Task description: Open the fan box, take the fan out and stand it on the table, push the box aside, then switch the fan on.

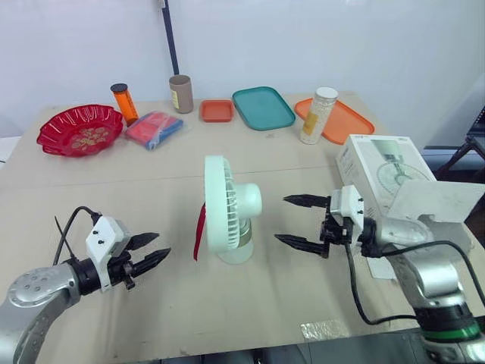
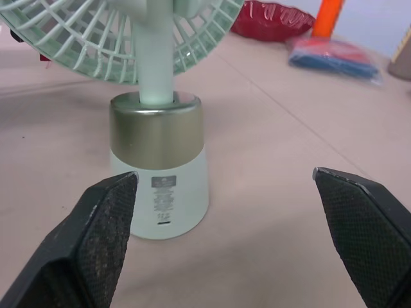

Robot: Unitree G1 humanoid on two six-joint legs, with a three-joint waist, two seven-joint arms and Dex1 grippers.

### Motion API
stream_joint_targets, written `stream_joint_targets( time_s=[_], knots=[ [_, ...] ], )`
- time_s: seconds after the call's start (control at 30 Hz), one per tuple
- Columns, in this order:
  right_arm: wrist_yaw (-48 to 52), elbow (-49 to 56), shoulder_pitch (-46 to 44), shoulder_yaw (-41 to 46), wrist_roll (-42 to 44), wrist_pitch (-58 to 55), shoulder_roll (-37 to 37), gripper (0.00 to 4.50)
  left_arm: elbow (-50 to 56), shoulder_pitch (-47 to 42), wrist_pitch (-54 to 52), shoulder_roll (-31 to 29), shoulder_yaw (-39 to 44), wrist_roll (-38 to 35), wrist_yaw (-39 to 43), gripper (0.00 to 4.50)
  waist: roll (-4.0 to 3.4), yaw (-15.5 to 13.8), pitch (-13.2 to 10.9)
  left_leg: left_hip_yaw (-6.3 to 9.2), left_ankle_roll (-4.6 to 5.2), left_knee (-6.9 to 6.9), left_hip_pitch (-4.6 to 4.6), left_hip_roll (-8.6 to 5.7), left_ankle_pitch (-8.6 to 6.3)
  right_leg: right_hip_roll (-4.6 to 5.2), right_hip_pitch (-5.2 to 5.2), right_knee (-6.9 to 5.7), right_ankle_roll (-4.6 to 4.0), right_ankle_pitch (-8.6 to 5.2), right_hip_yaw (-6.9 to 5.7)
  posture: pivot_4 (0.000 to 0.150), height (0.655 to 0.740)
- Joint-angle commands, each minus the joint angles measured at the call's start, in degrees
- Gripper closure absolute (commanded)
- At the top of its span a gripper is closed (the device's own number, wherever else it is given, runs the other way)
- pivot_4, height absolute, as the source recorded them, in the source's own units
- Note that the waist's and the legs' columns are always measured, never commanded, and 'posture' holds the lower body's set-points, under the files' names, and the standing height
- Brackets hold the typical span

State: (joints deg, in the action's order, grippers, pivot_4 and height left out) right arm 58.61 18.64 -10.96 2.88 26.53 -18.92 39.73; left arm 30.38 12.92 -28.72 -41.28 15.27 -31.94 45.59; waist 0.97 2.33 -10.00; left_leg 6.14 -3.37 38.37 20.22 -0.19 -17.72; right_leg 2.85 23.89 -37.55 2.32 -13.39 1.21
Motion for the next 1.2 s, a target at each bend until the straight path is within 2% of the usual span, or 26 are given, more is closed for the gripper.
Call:
stream_joint_targets(
  time_s=[0.03,0.1,0.3,0.53,0.73,0.9,1.2],
  knots=[
    [-4.21,9.11,3.55,4.55,3.12,-7.05,3.17,0.0,1.5,1.58,0.85,-0.52,1.73,-0.78,1.18,0.57,0.0,-0.1,0.0,0.0,0.03,0.0,0.01,0.0,-0.02,0.0,0.0,0.02,0.01,-0.01,0.0,0.15,0.7255],
    [-6.04,12.35,5.49,6.06,4.56,-10.95,4.63,0.0,2.05,2.95,0.71,-0.92,2.51,-1.13,1.84,0.03,0.0,-0.11,0.0,-0.01,0.04,0.0,0.01,0.0,-0.02,0.0,0.0,0.05,0.01,-0.01,0.0,0.15,0.7255],
    [-11.27,18.68,11.66,11.89,7.47,-18.24,6.35,0.0,5.19,9.06,0.63,-0.93,5.41,-2.26,3.15,0.03,0.03,-0.2,0.01,0.0,0.07,0.02,-0.03,0.01,-0.04,-0.02,-0.08,0.09,0.04,-0.03,0.0,0.15,0.7255],
    [-11.52,20.53,18.76,18.44,5.77,-15.55,7.35,0.0,5.81,15.63,4.49,-0.75,8.71,0.69,4.83,0.03,0.02,-0.42,0.01,0.04,0.13,0.02,-0.11,0.01,-0.07,-0.04,-0.32,0.27,0.13,-0.09,-0.03,0.15,0.7255],
    [-12.28,18.02,19.61,20.7,3.89,-14.12,7.75,0.0,3.48,15.5,8.81,-0.32,10.95,2.88,5.19,0.03,0.01,-0.42,0.02,0.03,0.19,0.01,-0.12,0.02,-0.1,-0.08,-0.6,0.34,0.16,-0.19,-0.02,0.15,0.7255],
    [-8.93,16.63,20.95,22.39,3.23,-10.35,9.05,0.0,0.97,17.77,16.61,0.6,10.62,7.18,7.12,0.03,0.01,-0.38,0.02,-0.01,0.39,0.01,-0.1,0.02,-0.22,-0.07,-0.58,0.4,0.16,-0.26,0.03,0.15,0.7255],
    [-9.1,16.23,20.16,21.41,3.31,-10.01,8.51,0.0,-1.08,15.41,17.52,0.62,9.89,8.92,6.06,0.03,0.0,-0.62,0.03,0.0,0.39,0.02,-0.15,0.02,-0.22,-0.07,-0.63,0.39,0.16,-0.25,0.02,0.15,0.7255]
  ],
)
